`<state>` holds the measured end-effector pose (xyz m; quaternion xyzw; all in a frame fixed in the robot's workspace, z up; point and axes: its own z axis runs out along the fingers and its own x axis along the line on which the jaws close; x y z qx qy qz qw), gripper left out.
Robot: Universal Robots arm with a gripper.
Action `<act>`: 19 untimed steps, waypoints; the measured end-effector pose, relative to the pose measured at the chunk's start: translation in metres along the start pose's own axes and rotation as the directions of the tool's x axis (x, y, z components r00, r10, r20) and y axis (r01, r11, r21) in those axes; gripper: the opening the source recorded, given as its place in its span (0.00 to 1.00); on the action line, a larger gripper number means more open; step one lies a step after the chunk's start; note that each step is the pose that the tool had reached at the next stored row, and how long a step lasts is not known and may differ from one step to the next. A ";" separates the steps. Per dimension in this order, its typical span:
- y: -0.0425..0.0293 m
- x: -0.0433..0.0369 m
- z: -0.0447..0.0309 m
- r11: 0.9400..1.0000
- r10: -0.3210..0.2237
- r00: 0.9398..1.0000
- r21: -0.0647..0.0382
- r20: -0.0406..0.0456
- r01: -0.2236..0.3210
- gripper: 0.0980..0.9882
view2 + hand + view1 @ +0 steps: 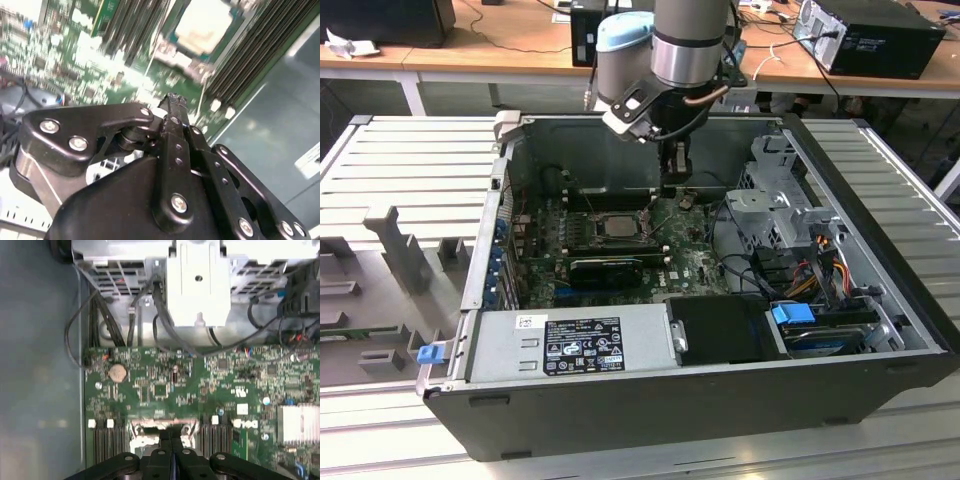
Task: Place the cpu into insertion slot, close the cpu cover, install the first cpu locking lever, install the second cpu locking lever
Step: 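Close the cpu cover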
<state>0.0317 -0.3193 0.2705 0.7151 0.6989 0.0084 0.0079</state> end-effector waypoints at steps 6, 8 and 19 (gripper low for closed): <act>0.0287 0.0007 0.0105 1.000 -0.009 1.000 0.003 0.000 0.009 0.01; 0.0284 0.0006 0.0146 1.000 -0.013 1.000 0.004 -0.001 0.013 0.01; 0.0225 0.0005 0.0172 1.000 -0.022 1.000 0.011 -0.002 0.022 0.01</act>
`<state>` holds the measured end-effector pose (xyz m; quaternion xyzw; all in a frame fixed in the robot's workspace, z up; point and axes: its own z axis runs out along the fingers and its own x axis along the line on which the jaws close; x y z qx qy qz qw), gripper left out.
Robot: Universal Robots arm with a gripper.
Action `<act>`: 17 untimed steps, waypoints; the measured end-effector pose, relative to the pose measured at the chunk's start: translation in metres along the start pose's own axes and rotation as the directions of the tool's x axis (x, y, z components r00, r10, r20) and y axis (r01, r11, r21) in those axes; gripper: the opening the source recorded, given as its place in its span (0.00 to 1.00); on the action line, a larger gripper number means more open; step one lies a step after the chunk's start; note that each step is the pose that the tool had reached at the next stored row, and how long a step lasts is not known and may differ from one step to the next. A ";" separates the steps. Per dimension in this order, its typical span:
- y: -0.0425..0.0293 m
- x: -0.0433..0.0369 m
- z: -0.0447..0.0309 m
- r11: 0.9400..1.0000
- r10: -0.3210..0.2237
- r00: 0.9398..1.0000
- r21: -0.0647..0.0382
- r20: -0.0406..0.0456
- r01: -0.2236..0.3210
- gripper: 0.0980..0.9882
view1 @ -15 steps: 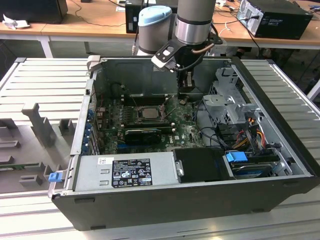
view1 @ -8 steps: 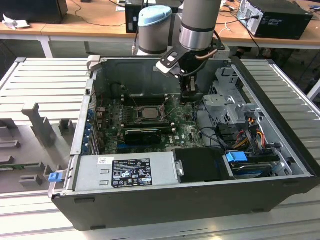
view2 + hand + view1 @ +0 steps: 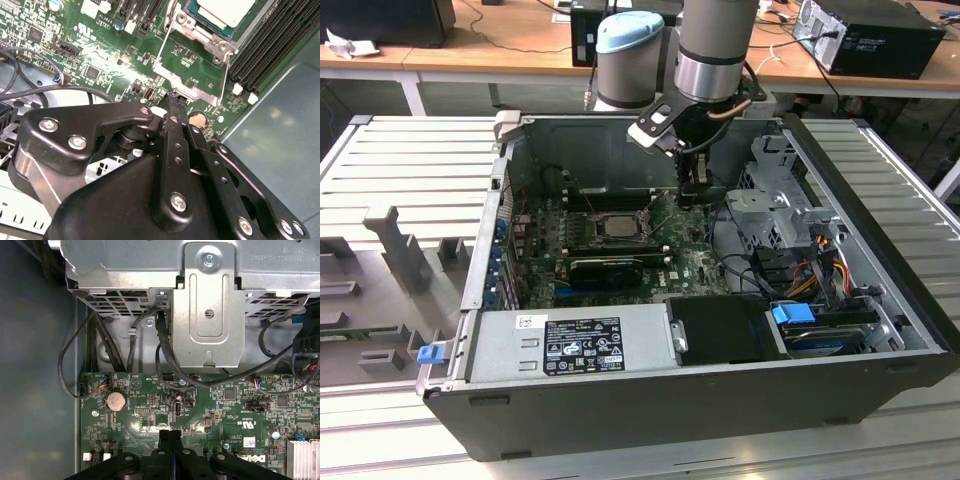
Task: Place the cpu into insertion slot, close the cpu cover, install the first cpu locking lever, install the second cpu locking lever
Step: 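Close the cpu cover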
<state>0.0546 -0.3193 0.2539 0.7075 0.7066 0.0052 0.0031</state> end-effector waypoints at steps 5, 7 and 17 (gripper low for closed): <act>-0.0031 0.0000 0.0000 1.000 0.000 1.000 0.000 0.000 0.000 0.01; -0.0057 0.0000 -0.0001 1.000 0.000 1.000 0.000 0.000 0.000 0.01; -0.0105 0.0000 -0.0001 1.000 0.000 1.000 0.000 0.000 0.000 0.01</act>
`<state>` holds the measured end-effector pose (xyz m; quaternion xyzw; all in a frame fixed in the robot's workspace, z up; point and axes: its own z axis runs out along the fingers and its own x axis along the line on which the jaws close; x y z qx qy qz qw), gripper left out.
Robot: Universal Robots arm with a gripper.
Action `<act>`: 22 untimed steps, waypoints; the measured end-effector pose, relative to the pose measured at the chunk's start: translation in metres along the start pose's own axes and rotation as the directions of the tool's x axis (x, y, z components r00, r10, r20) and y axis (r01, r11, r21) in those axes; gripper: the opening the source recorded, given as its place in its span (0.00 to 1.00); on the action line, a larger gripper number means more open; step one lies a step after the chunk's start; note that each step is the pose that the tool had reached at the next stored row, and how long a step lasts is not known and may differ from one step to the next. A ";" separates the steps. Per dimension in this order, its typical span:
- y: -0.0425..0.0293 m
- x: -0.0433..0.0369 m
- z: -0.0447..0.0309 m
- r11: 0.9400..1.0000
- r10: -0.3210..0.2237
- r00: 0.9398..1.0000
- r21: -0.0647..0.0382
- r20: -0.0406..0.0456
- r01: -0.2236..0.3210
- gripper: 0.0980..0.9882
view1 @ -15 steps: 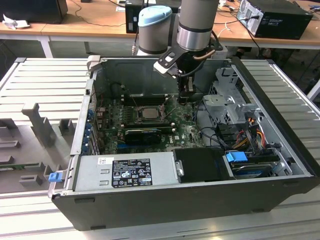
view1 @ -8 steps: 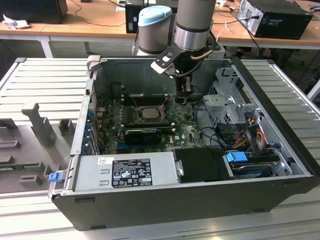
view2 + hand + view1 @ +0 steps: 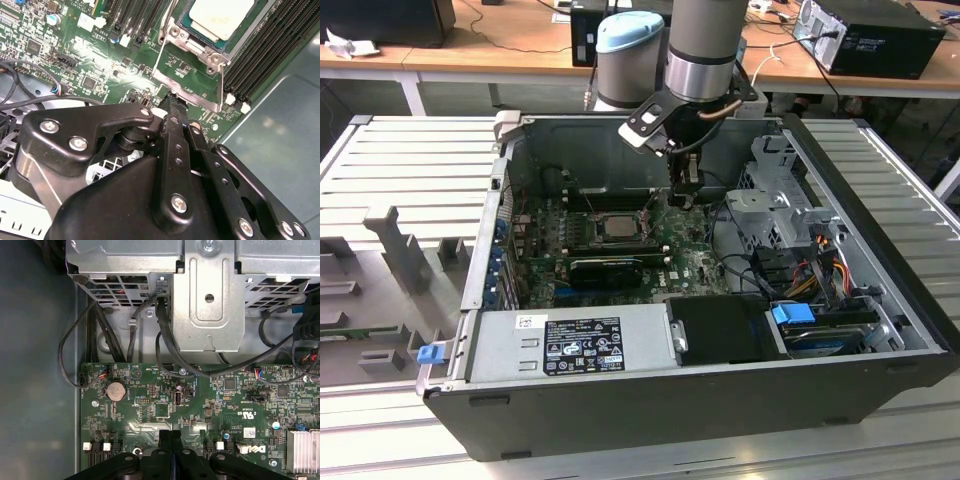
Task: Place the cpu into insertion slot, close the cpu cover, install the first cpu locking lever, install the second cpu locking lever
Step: 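Close the cpu cover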
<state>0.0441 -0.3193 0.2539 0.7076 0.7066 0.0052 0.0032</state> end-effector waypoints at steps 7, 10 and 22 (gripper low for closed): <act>-0.0026 0.0000 0.0000 1.000 0.000 1.000 0.000 0.000 0.000 0.01; -0.0034 0.0000 0.0000 1.000 0.000 1.000 0.000 0.000 0.000 0.01; -0.0074 0.0000 -0.0001 1.000 0.000 1.000 0.000 0.000 0.000 0.01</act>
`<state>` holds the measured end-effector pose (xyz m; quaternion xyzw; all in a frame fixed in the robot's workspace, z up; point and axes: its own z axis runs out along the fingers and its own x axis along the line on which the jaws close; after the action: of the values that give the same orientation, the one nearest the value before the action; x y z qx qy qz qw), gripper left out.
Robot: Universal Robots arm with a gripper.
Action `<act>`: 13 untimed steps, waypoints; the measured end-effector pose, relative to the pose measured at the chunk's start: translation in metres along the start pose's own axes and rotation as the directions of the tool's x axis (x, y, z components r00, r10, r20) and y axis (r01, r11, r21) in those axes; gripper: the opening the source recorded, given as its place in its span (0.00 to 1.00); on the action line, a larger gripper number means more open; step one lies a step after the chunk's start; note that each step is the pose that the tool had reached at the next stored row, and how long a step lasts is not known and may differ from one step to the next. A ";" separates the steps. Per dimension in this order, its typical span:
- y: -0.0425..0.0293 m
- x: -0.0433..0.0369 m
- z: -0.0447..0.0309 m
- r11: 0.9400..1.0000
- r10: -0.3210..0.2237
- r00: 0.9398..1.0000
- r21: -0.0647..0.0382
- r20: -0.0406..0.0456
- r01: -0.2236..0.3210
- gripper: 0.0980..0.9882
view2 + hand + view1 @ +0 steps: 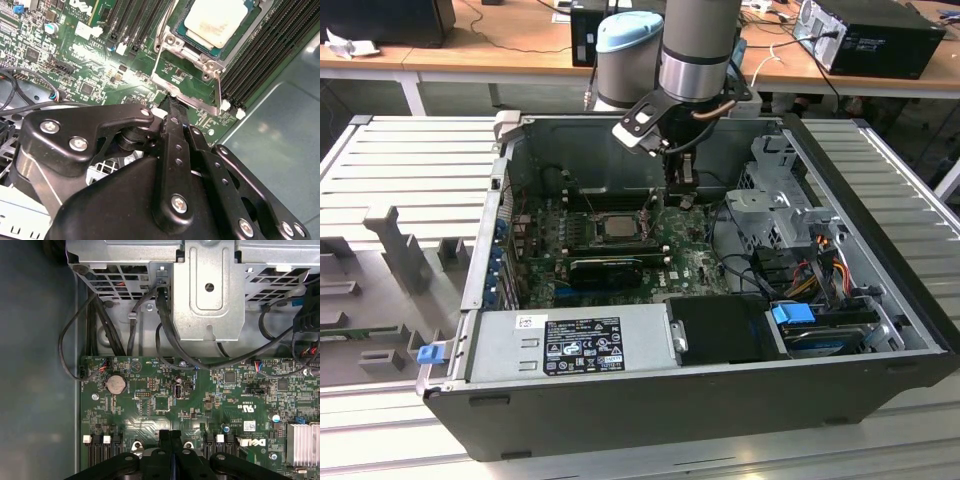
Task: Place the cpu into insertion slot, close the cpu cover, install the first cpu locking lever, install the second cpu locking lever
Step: 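Close the cpu cover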
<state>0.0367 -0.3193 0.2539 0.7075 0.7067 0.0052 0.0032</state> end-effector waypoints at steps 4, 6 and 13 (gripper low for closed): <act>-0.0013 0.0000 0.0000 1.000 0.000 1.000 0.000 0.000 0.000 0.01; -0.0020 0.0000 0.0000 1.000 0.000 1.000 0.000 0.000 0.000 0.01; -0.0052 0.0000 -0.0001 1.000 0.000 1.000 0.000 0.000 0.000 0.01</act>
<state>0.0315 -0.3193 0.2539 0.7075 0.7067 0.0052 0.0032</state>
